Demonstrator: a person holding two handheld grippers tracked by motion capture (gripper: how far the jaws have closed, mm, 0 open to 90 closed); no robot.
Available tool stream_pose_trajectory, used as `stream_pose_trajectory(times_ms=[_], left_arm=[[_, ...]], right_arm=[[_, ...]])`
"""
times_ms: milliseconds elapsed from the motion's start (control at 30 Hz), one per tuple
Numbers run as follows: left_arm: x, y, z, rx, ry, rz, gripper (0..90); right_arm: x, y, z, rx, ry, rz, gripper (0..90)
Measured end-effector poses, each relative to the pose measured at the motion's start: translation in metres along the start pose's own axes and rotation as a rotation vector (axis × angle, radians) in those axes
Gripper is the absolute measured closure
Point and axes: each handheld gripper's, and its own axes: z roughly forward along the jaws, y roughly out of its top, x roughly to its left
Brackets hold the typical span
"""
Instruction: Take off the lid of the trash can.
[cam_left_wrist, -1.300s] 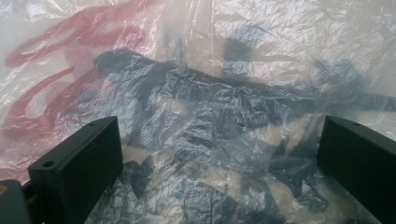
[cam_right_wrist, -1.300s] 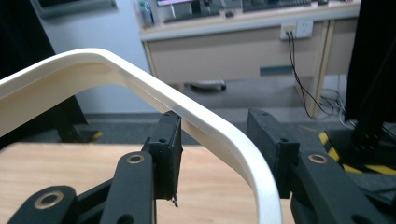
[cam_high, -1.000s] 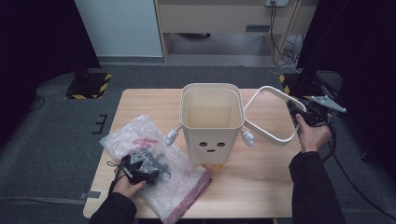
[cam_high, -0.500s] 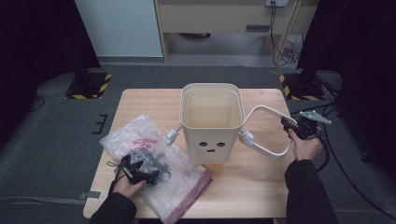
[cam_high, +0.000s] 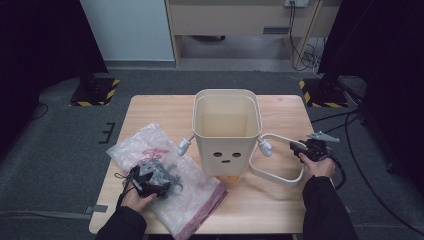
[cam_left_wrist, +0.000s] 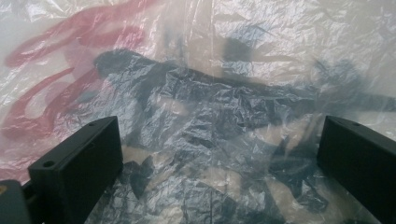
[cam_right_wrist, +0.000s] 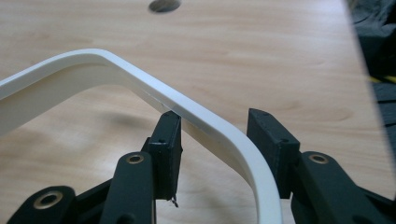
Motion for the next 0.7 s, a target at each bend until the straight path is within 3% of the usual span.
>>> stream_pose_trajectory(times_ms=[100, 267, 367, 700], left_arm=[[0.000, 0.000, 0.000, 0.000, -0.001, -0.001, 0.0], [0.000, 0.000, 0.000, -0.001, -0.002, -0.001, 0.0], [0.000, 0.000, 0.000, -0.001, -0.004, 0.001, 0.0], [-0.004, 0.002, -0.001, -0.004, -0.047, 0.045, 5.4]], right_arm=[[0.004, -0.005, 0.006, 0.028, 0.026, -0.008, 56.0], [0.003, -0.015, 0.010, 0.078, 0.026, -0.034, 56.0], [0.000, -0.020, 0.010, 0.076, 0.028, -0.004, 55.9], [-0.004, -0.033, 0.008, 0.134, 0.025, -0.017, 57.8]])
